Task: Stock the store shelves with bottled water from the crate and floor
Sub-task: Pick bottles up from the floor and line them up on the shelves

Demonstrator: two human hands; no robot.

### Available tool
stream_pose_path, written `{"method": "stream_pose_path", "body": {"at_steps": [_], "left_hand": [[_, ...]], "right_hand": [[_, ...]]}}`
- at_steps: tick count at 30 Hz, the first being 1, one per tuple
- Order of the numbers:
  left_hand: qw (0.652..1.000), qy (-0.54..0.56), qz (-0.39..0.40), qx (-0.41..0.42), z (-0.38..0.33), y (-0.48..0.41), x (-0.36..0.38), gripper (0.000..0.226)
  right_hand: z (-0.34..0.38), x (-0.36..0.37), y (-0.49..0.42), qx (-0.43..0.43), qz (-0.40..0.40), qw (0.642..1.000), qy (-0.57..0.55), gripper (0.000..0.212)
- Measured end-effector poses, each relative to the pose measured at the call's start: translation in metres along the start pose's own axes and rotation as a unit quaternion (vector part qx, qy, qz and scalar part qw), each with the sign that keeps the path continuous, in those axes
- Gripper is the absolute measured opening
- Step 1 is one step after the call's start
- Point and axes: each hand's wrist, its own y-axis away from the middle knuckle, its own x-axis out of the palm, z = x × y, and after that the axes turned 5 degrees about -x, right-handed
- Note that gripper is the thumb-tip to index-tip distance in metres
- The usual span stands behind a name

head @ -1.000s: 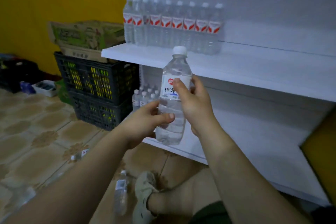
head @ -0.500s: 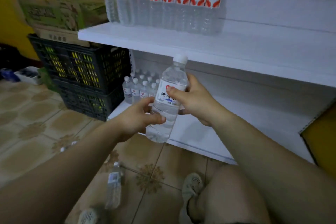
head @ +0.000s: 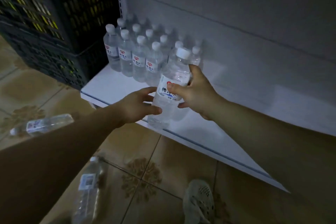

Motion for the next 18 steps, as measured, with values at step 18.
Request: {"method": "stream_pose_path", "body": {"at_steps": [18], "left_hand": [[0.855,-0.500,-0.138,-0.030,0.157,-0.166,0.009,0.073]], "right_hand": [[-0.129,0.042,-0.173,-0.100,-0.125,0.980,0.120,0.075]]}}
